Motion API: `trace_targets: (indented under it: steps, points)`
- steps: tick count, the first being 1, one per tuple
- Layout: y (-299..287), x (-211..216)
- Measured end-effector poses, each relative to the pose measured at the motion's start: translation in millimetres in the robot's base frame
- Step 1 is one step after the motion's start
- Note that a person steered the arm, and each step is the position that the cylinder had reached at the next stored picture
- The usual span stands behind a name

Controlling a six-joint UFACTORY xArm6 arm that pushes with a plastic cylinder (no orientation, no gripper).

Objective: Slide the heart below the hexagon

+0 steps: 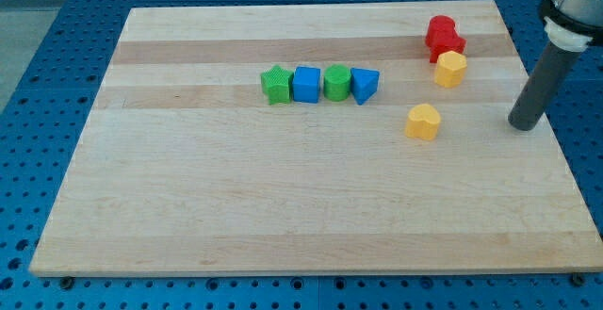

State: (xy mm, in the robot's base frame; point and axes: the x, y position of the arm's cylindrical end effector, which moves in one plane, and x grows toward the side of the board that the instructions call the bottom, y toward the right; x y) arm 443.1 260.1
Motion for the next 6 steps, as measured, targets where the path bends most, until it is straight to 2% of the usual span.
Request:
trace_targets:
  steps: [2, 4, 6]
  points:
    - [-32.7, 11.9]
    - [-84.8, 50.9]
    - [-146.7, 30.0]
